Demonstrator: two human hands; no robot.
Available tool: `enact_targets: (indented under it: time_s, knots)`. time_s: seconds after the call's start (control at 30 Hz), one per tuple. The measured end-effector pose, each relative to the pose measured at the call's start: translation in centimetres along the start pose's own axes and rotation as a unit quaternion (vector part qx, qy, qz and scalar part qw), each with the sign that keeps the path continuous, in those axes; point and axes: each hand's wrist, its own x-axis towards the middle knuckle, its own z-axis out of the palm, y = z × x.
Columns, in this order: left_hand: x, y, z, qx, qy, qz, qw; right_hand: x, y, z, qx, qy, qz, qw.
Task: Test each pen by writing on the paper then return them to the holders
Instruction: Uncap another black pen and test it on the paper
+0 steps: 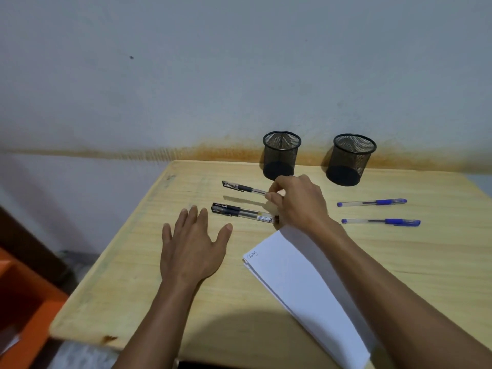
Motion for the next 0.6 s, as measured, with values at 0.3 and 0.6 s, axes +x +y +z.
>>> enact_targets:
  time_s: [0.3, 0.6]
  knots:
    - [-3.2, 5.3, -2.9, -0.207, 0.131, 0.209, 0.947, -5.8, 2.4, -6.9, 0.148, -0.039, -0.042, 0.987]
    - [-3.9, 9.3, -2.9, -0.352, 0.063, 0.165, 0.919, -7.5, 4.1, -8.8, 0.533, 0.071, 0.112, 0.835]
